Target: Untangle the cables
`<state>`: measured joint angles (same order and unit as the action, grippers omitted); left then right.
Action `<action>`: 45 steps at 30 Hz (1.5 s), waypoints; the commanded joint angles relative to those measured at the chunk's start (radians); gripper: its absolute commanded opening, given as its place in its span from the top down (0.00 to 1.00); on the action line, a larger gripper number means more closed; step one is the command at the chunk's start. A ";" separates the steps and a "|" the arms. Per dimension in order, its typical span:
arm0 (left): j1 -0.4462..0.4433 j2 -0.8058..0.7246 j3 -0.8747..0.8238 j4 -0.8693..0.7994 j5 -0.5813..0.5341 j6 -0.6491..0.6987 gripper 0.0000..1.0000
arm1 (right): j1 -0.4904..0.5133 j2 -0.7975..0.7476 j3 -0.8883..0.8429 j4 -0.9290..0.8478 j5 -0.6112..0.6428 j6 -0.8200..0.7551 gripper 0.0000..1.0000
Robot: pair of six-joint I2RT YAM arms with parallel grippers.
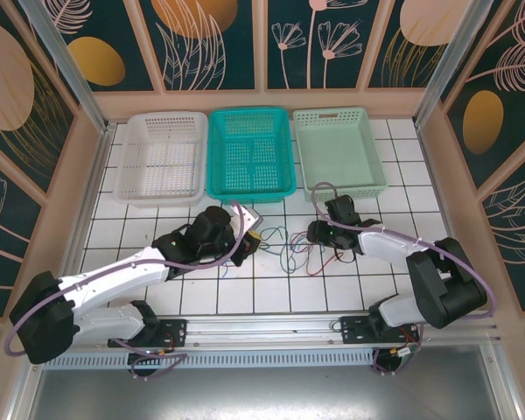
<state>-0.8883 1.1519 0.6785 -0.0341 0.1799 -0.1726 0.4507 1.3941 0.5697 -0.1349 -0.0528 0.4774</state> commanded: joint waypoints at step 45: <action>0.006 0.008 0.089 0.293 -0.255 0.285 0.98 | -0.006 -0.303 0.086 0.016 -0.375 0.140 0.35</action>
<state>-0.8883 1.1591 0.7391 0.1967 -0.0734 0.1009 0.4393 1.0748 0.6685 -0.1566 -0.3874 0.6094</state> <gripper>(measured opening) 0.052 0.653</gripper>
